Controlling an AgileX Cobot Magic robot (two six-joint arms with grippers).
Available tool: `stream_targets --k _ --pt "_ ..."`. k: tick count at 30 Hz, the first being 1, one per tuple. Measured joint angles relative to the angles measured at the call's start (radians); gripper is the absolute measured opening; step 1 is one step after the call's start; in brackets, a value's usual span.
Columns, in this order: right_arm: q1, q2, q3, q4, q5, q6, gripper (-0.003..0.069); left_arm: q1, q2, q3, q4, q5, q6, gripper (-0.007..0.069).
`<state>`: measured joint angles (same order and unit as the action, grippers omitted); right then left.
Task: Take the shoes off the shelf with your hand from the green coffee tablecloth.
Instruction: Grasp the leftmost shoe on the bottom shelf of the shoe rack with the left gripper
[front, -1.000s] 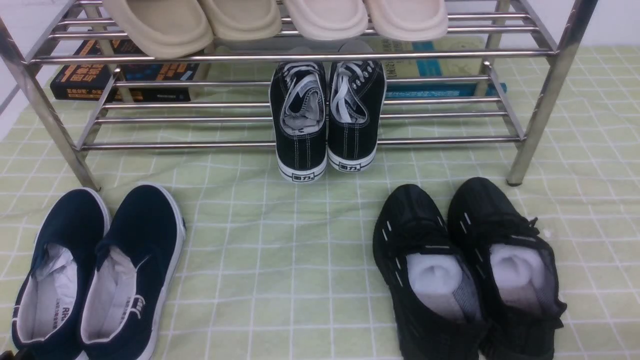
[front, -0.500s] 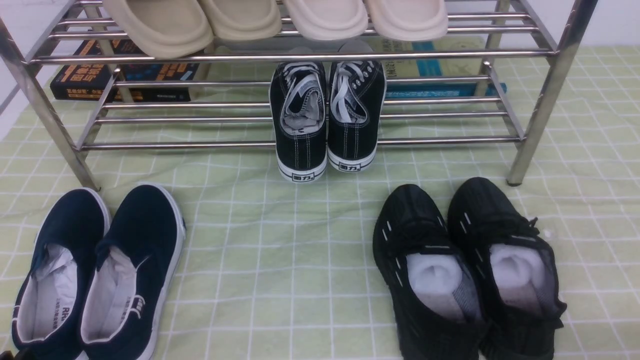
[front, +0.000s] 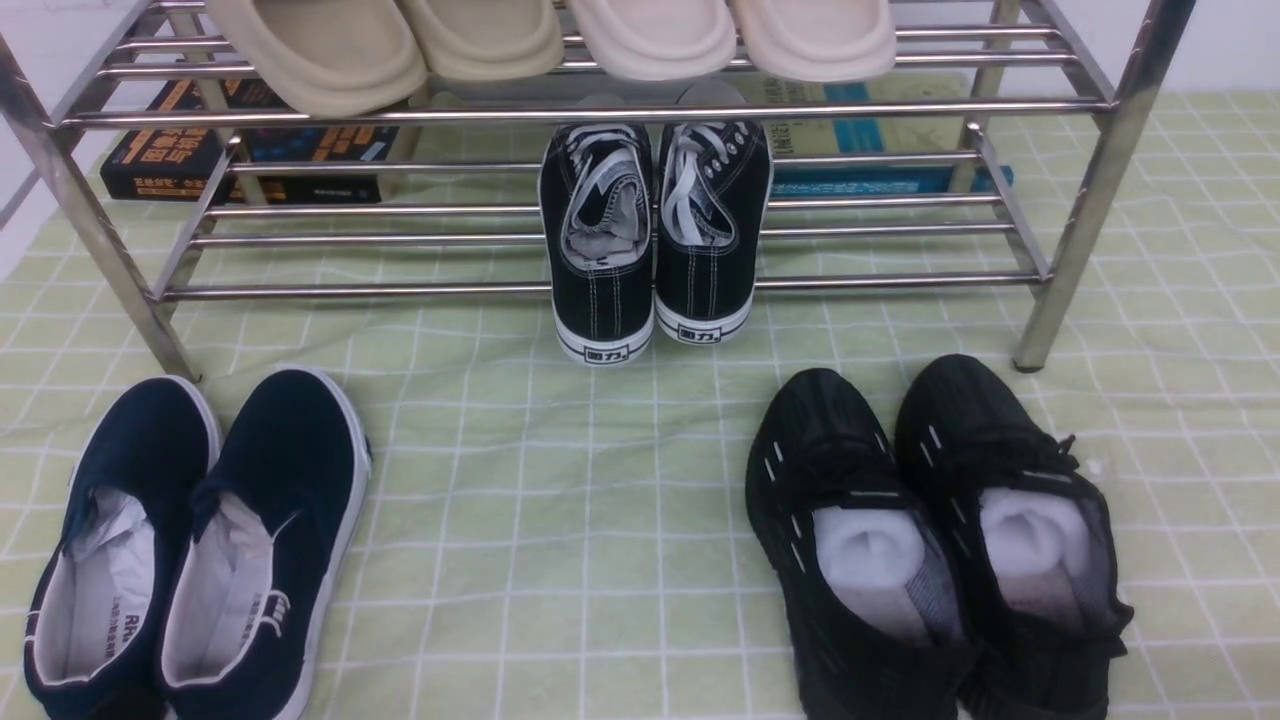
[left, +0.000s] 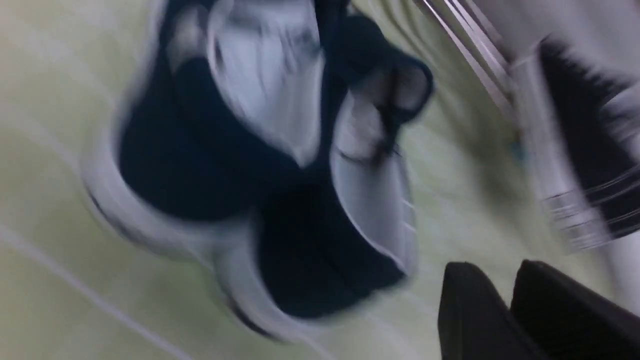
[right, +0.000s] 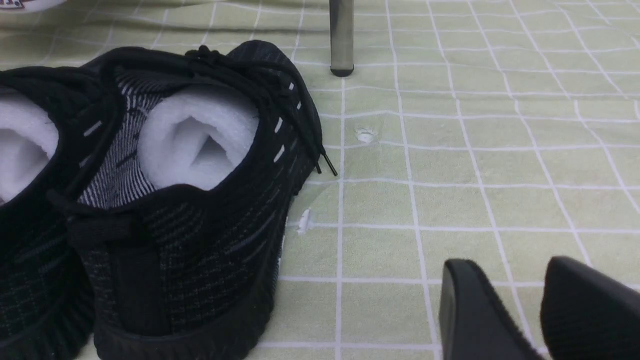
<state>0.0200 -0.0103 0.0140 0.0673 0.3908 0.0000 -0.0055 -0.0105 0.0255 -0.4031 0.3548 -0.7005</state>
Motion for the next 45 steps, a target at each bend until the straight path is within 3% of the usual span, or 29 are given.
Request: stream_targets --k 3,7,12,16,19,27,32,33,37,38,40,42,45 --pt "0.000 0.000 0.000 0.000 0.000 0.000 0.0237 0.000 0.000 0.001 -0.098 0.001 -0.109 0.0163" --pt "0.000 0.000 0.000 0.000 0.000 0.000 0.0237 0.000 0.000 0.001 -0.122 -0.023 -0.148 0.0169" --pt "0.000 0.000 0.000 0.000 0.000 0.000 0.0237 0.000 0.000 -0.022 -0.127 -0.034 -0.109 0.0167" --pt "0.000 0.000 0.000 0.000 0.000 0.000 0.0237 0.000 0.005 -0.166 -0.106 0.050 -0.016 0.0099" --pt "0.000 0.000 0.000 0.000 0.000 0.000 0.0237 0.000 0.096 -0.347 -0.026 0.177 0.068 0.0013" --pt "0.000 0.000 0.000 0.000 0.000 0.000 0.0237 0.000 0.665 -0.765 0.316 0.715 0.240 0.0001" --pt "0.000 0.000 0.000 0.000 0.000 0.000 0.0237 -0.007 0.893 -0.885 0.278 0.844 0.377 0.0001" --pt "0.000 0.000 0.000 0.000 0.000 0.000 0.0237 -0.033 0.966 -0.913 0.239 0.837 0.431 0.0001" --pt "0.000 0.000 0.000 0.000 0.000 0.000 0.0237 -0.139 1.071 -0.954 0.190 0.784 0.460 0.0001" --pt "0.000 0.000 0.000 0.000 0.000 0.000 0.0237 -0.225 1.131 -0.982 0.208 0.742 0.427 0.0002" --pt "0.000 0.000 0.000 0.000 0.000 0.000 0.0237 -0.275 1.166 -1.000 0.232 0.719 0.396 0.0004" --pt "0.000 0.000 0.000 0.000 0.000 0.000 0.0237 -0.411 1.270 -1.062 0.321 0.660 0.283 0.0024" --pt "0.000 0.000 0.000 0.000 0.000 0.000 0.0237 -0.487 1.343 -1.119 0.403 0.621 0.192 0.0050"
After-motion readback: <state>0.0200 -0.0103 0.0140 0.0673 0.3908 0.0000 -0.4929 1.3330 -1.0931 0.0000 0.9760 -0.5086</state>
